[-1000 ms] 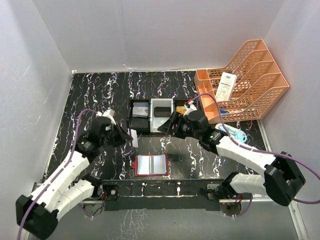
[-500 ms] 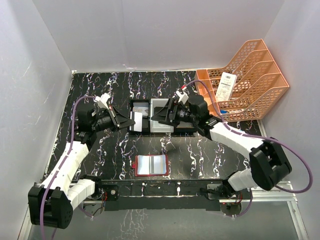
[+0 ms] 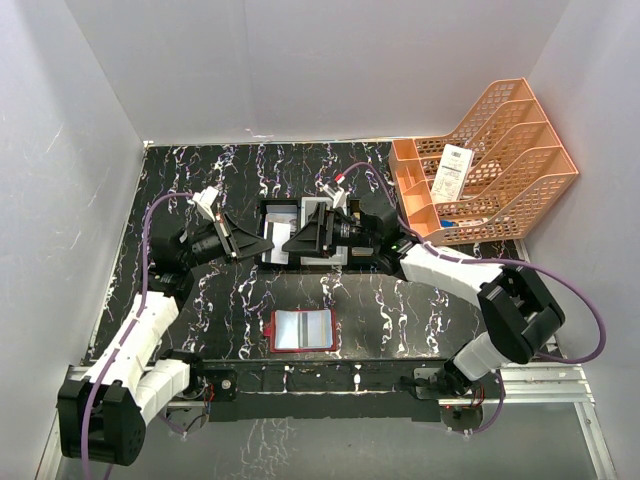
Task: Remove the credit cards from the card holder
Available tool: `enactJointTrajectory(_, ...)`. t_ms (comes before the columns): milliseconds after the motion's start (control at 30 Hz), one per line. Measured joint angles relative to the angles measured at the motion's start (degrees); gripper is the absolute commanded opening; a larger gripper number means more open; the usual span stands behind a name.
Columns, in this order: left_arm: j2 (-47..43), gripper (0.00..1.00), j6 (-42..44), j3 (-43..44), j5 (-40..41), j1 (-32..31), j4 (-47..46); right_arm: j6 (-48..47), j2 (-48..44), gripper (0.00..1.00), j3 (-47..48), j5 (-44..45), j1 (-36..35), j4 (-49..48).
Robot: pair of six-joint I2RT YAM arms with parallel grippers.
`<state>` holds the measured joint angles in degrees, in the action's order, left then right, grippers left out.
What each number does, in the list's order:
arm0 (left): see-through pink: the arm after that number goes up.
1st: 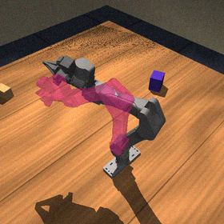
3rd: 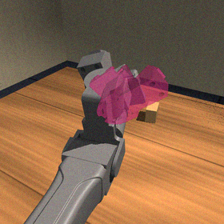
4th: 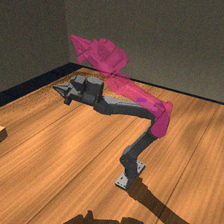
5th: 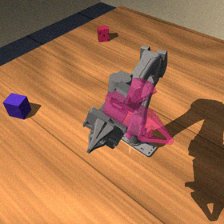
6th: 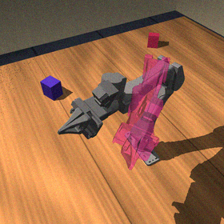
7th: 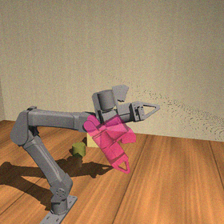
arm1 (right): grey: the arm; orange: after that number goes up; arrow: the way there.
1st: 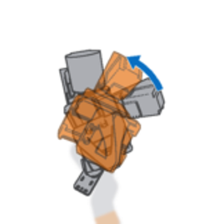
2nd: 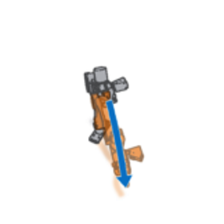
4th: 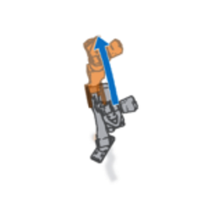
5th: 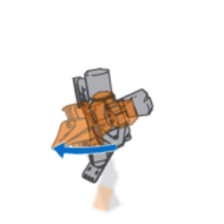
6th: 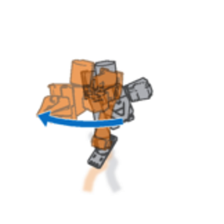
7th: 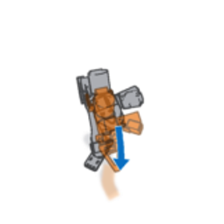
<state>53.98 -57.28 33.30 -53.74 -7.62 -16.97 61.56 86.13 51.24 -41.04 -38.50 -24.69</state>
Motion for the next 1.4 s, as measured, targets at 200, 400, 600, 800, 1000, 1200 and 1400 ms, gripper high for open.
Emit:
enactJointTrajectory(200, -0.6, 0.00, -2.6, -1.9, -1.6, 0.0, -3.1, 4.7, 2.7, 0.28, 0.0, -1.2, 0.0, -6.4)
enactJointTrajectory(400, -0.8, 0.00, -5.2, -2.6, -2.6, 0.0, -6.4, 8.1, 3.4, 0.21, 0.1, -2.5, -0.3, -10.9)
enactJointTrajectory(600, -1.3, 0.00, -7.0, -3.3, -2.9, 0.0, -8.7, 9.8, 3.4, 0.04, 0.4, -3.1, -1.0, -12.5)
enactJointTrajectory(800, -1.4, 0.42, -7.3, -3.4, -2.8, 0.0, -9.7, 10.6, 3.5, 0.00, 0.4, -3.1, -1.0, -13.2)
enactJointTrajectory(1000, -4.2, 0.99, 2.5, -0.1, 6.8, 0.0, 10.1, 3.7, 3.4, 0.00, 3.4, 0.4, -0.9, -2.5)
enactJointTrajectory(1200, -9.1, 0.99, 8.6, 2.7, 25.7, 0.0, 31.5, -13.4, 3.4, 0.00, 16.2, 14.3, -0.7, 21.4)
enactJointTrajectory(1400, -13.9, 0.99, 10.8, 2.7, 38.7, 0.0, 44.2, -29.4, 6.5, 0.00, 28.5, 31.0, -2.5, 35.1)
